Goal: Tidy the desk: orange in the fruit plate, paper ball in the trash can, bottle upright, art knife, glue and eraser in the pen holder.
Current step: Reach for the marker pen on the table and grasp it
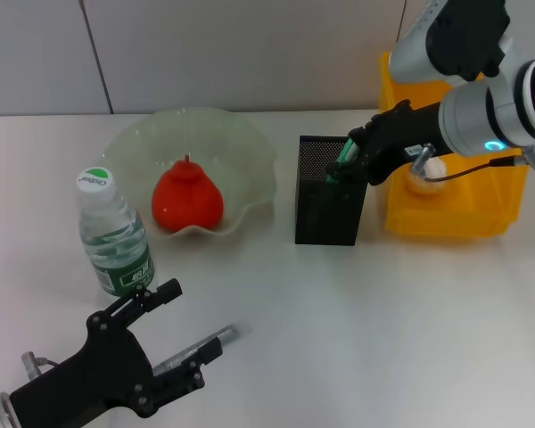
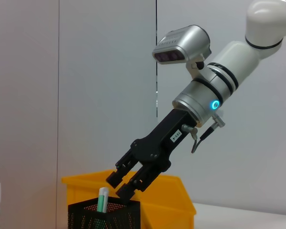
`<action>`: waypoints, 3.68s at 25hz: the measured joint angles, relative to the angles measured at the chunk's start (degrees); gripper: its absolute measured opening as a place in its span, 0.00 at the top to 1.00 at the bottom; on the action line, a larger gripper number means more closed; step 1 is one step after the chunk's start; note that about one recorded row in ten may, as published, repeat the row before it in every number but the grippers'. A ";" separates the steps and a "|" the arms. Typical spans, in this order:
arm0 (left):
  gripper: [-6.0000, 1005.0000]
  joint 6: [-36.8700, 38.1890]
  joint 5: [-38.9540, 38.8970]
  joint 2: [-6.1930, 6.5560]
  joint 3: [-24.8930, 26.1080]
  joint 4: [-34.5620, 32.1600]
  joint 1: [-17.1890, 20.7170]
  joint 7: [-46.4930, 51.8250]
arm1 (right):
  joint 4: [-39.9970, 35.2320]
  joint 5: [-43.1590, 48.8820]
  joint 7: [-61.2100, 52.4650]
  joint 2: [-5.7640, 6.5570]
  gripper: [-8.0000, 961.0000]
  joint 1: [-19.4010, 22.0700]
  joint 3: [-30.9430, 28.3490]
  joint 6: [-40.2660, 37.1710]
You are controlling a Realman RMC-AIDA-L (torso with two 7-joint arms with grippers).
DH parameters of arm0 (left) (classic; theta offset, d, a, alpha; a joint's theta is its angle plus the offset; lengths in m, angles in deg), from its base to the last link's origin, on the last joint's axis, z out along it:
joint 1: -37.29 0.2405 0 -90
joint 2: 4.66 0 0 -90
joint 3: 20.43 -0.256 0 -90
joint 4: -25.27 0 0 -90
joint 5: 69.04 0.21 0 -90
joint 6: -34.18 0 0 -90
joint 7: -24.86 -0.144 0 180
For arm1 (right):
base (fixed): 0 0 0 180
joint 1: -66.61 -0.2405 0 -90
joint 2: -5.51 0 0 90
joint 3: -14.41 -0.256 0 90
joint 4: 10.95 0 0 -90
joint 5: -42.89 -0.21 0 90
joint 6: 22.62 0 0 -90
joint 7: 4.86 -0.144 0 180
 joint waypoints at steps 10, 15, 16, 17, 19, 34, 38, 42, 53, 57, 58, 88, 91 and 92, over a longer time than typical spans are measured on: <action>0.18 0.20 0.00 -0.04 0.03 -0.09 0.07 0.07 | 13.79 -18.61 10.53 0.10 0.28 14.17 -0.41 -0.13; 0.18 2.13 -0.01 0.05 0.30 -0.13 0.25 0.07 | 14.91 -39.42 29.86 -0.10 0.27 25.80 -0.49 -0.66; 0.18 2.44 -0.03 0.06 0.34 -0.22 0.30 0.08 | 13.98 -43.98 34.10 -0.10 0.27 27.77 -0.64 -1.66; 0.18 3.05 -0.12 0.10 0.46 -0.48 0.56 0.15 | 12.40 -49.47 39.09 -0.06 0.26 29.94 -1.25 -3.65; 0.18 3.63 -0.36 0.15 0.59 -1.06 0.95 0.29 | 8.88 -56.24 44.60 -0.04 0.25 32.12 -3.49 -8.69; 0.19 0.42 0.06 -0.02 -5.23 -17.39 2.19 18.55 | -23.06 -56.39 64.99 0.82 0.20 30.63 -17.75 -27.10; 0.19 -6.21 1.06 -0.10 -11.72 -31.49 5.15 28.96 | -24.38 -50.03 66.68 0.73 0.20 29.82 -17.85 -27.47; 0.20 -13.80 7.66 -0.22 -16.37 -47.05 7.78 41.75 | -26.22 -48.28 68.06 0.43 0.20 28.96 -17.88 -26.87; 0.20 -19.48 33.36 -0.35 -24.82 -75.46 8.08 74.60 | -31.51 -47.49 71.93 0.79 0.20 28.49 -21.38 -26.79; 0.20 -19.82 42.33 -0.35 -27.82 -78.88 4.71 84.36 | -32.01 -47.47 71.94 0.79 0.20 28.40 -21.55 -26.63; 0.20 -19.73 43.69 -0.35 -28.29 -78.94 3.91 86.13 | -32.20 -47.46 71.94 0.81 0.20 28.31 -21.59 -26.60; 0.20 -16.39 64.95 -0.70 -43.59 -81.40 -7.07 115.81 | -35.04 -45.95 76.25 0.65 0.20 27.91 -21.20 -26.22; 0.20 -16.29 66.57 -0.71 -44.79 -81.14 -7.73 117.10 | -35.27 -45.92 76.58 0.64 0.20 27.93 -21.25 -26.42; 0.20 -16.21 67.17 -0.71 -45.32 -81.05 -8.03 117.72 | -35.36 -45.92 76.66 0.68 0.20 27.98 -21.24 -26.52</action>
